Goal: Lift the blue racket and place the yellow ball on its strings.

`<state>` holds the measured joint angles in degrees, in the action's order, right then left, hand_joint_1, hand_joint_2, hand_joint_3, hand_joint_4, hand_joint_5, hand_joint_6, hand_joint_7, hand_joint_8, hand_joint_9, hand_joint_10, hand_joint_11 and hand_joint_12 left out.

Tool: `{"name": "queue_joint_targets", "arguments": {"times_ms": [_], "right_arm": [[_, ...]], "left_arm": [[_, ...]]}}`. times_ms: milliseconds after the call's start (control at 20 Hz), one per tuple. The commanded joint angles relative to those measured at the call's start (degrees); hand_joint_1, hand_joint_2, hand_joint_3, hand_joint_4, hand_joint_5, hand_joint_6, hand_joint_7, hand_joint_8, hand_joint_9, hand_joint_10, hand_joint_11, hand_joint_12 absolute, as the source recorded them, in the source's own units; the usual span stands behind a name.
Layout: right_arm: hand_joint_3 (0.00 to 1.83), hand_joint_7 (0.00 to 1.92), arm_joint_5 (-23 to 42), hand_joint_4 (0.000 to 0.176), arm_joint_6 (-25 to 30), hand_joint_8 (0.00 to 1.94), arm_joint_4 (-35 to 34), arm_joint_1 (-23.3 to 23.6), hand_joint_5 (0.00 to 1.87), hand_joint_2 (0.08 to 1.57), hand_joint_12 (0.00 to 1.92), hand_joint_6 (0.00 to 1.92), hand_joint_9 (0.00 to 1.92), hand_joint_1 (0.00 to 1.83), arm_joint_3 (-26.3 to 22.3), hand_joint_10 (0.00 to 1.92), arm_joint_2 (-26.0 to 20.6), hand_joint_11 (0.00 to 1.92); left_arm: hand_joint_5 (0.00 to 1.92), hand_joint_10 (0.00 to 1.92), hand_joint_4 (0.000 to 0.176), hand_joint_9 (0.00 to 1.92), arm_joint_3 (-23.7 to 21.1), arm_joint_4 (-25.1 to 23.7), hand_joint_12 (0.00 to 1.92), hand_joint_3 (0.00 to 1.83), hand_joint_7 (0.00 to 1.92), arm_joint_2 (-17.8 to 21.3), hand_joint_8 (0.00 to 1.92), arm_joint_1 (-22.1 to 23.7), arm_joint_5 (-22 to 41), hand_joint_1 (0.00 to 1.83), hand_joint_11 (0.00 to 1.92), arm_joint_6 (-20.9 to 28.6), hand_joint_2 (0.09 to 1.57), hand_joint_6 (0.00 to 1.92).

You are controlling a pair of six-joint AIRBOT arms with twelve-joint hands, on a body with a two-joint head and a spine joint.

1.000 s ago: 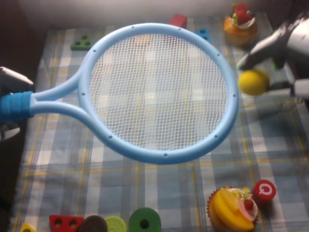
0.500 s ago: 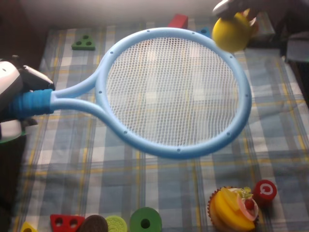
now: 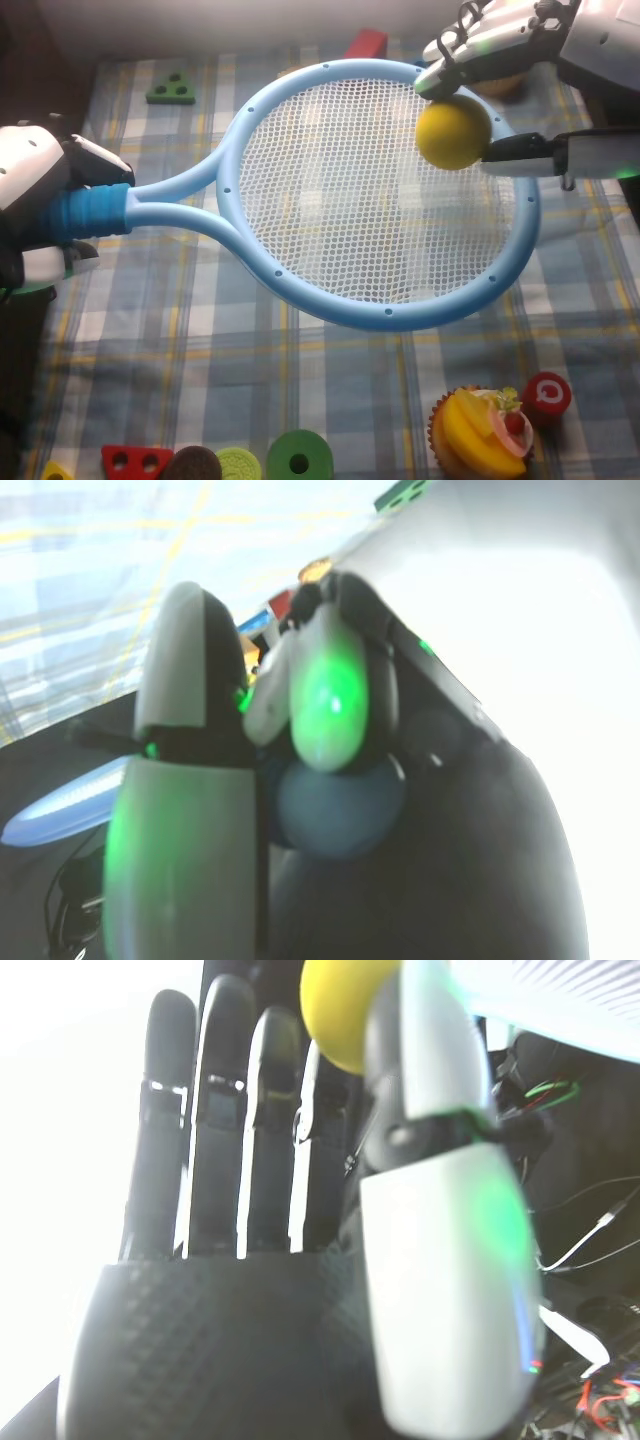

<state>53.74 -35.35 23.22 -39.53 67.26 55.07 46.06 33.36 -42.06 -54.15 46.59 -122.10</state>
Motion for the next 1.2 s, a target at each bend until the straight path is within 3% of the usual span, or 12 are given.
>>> {"name": "queue_joint_targets", "arguments": {"times_ms": [0,200,450,550,600,800,900,950,1150], "right_arm": [[0.00,0.58,5.34,0.000,-0.13,0.00,-2.10,0.77,0.53,1.24,1.14,0.00,0.59,0.61,0.01,0.00,0.21,0.13],[0.00,0.48,4.38,0.000,-0.13,0.00,-2.20,0.77,0.45,1.26,1.18,0.00,0.54,0.62,0.00,0.00,0.28,0.08],[0.00,0.49,4.41,0.002,-0.13,0.00,-3.33,0.76,0.46,1.26,1.16,0.00,0.52,0.64,0.00,0.00,0.28,0.02],[0.01,0.50,4.48,0.013,-0.12,0.00,-3.77,0.76,0.47,1.27,1.17,0.00,0.54,0.60,-0.04,0.00,0.28,0.04],[0.00,0.52,4.51,0.001,-0.12,0.00,-3.99,0.76,0.48,1.28,1.17,0.00,0.55,0.61,-0.05,0.01,0.28,0.08],[0.00,0.54,5.14,0.000,-0.12,0.00,-4.92,0.76,0.50,1.29,1.03,0.00,0.57,0.51,-0.14,0.00,0.26,0.18],[0.00,0.54,5.77,0.000,-0.12,0.00,-5.91,0.76,0.52,1.34,0.89,0.00,0.56,0.47,-0.17,0.00,0.25,0.21],[0.00,0.55,5.99,0.000,-0.12,0.00,-6.36,0.71,0.52,1.36,0.84,0.00,0.55,0.47,-0.17,0.00,0.22,0.20],[0.00,0.56,6.80,0.000,-0.12,0.01,-7.86,-0.18,0.52,1.40,0.92,0.00,0.54,0.51,-0.15,0.00,0.00,0.13]], "left_arm": [[0.97,1.92,0.176,1.58,0.48,-1.18,1.92,0.00,1.27,-0.27,1.92,0.59,5.79,1.83,1.67,0.22,1.17,1.92],[0.98,1.92,0.176,1.57,0.70,-1.00,1.92,0.00,1.25,-0.51,1.92,0.59,5.51,1.83,1.68,0.22,1.18,1.92],[0.98,1.92,0.176,1.56,1.27,-0.48,1.92,0.00,1.23,-0.84,1.92,0.59,4.67,1.83,1.67,0.22,1.19,1.92],[0.94,1.92,0.176,1.55,1.54,-0.27,1.92,0.00,1.21,-1.14,1.92,0.59,3.96,1.83,1.62,0.22,1.18,1.92],[0.96,1.92,0.176,1.55,1.68,-0.16,1.92,0.00,1.22,-1.29,1.92,0.58,3.60,1.83,1.64,0.22,1.18,1.92],[0.90,1.92,0.176,1.51,2.39,0.39,1.92,0.00,1.18,-1.91,1.92,0.58,2.54,1.81,1.63,0.17,1.18,1.92],[0.92,1.92,0.176,1.52,2.98,0.89,1.92,0.00,1.19,-2.34,1.92,0.59,1.61,1.79,1.52,-0.10,1.19,1.92],[0.92,1.92,0.176,1.50,3.21,1.29,1.92,0.00,1.19,-2.56,1.92,0.59,1.17,1.80,1.56,-0.66,1.19,1.92],[0.93,1.92,0.176,1.49,3.98,3.45,1.92,0.00,1.23,-3.89,1.92,0.76,-0.26,1.79,1.59,-5.41,1.21,1.92]]}}
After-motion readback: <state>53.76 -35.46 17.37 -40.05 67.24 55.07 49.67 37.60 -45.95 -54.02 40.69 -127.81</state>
